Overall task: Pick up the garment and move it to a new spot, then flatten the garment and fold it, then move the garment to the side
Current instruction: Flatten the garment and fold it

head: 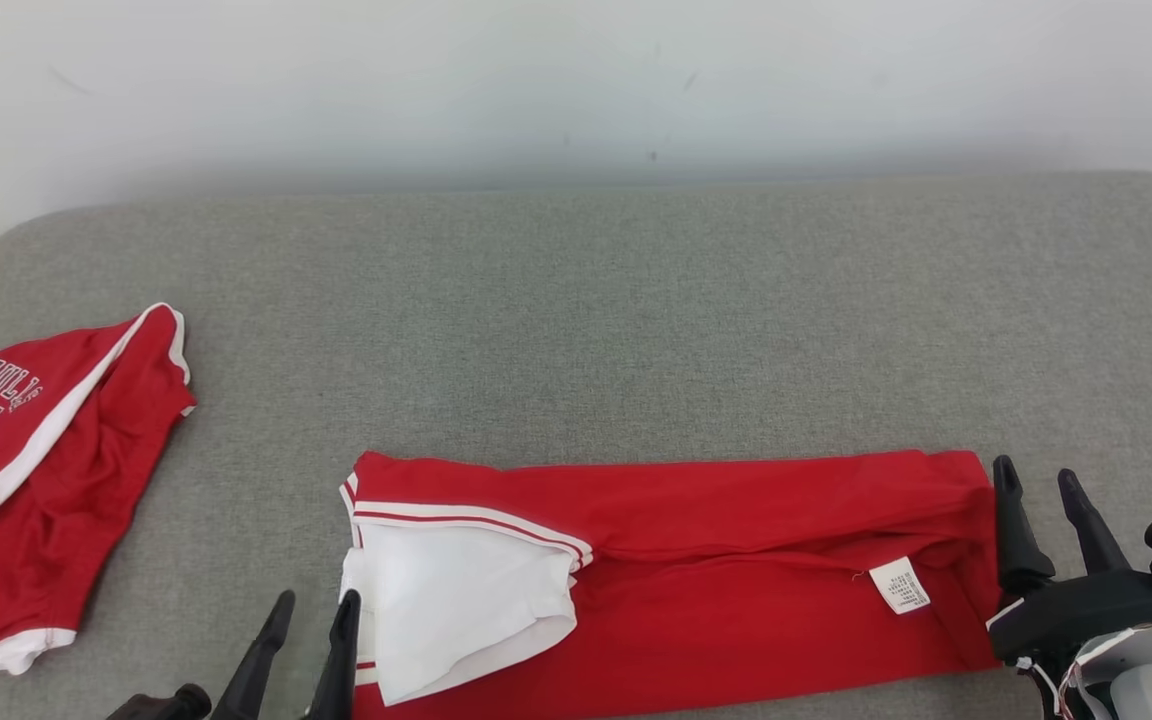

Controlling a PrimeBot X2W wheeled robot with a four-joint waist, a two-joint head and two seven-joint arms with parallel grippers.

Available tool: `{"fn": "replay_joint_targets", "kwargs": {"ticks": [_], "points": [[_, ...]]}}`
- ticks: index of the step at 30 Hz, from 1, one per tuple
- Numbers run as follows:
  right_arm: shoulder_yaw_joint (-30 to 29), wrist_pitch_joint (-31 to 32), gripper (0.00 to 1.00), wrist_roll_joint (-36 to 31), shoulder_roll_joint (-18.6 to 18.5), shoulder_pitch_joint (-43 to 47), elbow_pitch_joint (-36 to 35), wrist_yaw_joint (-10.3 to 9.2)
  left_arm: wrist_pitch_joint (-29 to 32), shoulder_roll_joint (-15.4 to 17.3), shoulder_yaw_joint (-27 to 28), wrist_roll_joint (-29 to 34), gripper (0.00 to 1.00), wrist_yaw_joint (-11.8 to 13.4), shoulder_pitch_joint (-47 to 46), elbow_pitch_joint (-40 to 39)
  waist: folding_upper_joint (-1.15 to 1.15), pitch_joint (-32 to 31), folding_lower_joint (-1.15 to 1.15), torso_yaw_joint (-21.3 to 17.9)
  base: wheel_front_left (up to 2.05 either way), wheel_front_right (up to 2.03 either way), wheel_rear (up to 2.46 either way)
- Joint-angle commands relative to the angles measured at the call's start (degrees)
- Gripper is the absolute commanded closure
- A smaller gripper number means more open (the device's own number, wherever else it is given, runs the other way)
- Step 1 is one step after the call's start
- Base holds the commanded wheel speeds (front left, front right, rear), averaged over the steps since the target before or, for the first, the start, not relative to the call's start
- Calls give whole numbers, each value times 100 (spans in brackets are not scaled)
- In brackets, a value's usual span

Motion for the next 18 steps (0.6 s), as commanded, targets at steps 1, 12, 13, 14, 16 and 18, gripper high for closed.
{"fn": "replay_joint_targets", "kwargs": {"ticks": [1, 12, 13, 14, 16, 18], "points": [[-104, 21, 0, -142, 64, -6, 53, -5, -24, -62, 127, 126, 0, 3, 112, -56, 0, -55, 0, 52, 0, 0, 0], [-540, 336, 0, -777, 403, -291, 744, -5, -24, -370, 769, 585, 0, -9, 253, -241, 0, -104, 0, 201, 0, 0, 0], [-581, 339, 0, -818, 418, -328, 835, -5, -24, -388, 787, 600, 0, -12, 251, -243, 0, -96, 0, 213, 0, 0, 0], [-625, 341, 0, -888, 420, -363, 926, -5, -24, -407, 802, 625, 0, -15, 248, -246, 0, -89, 0, 225, 0, 0, 0], [-717, 409, 0, -979, 448, -397, 1146, -5, -24, -437, 826, 649, 0, -19, 248, -253, 0, -74, 0, 245, 0, 0, 0], [-781, 446, 0, -1034, 489, -449, 1330, -5, -24, -457, 854, 671, 0, -18, 251, -252, 0, -55, 0, 262, 0, 0, 0]]}}
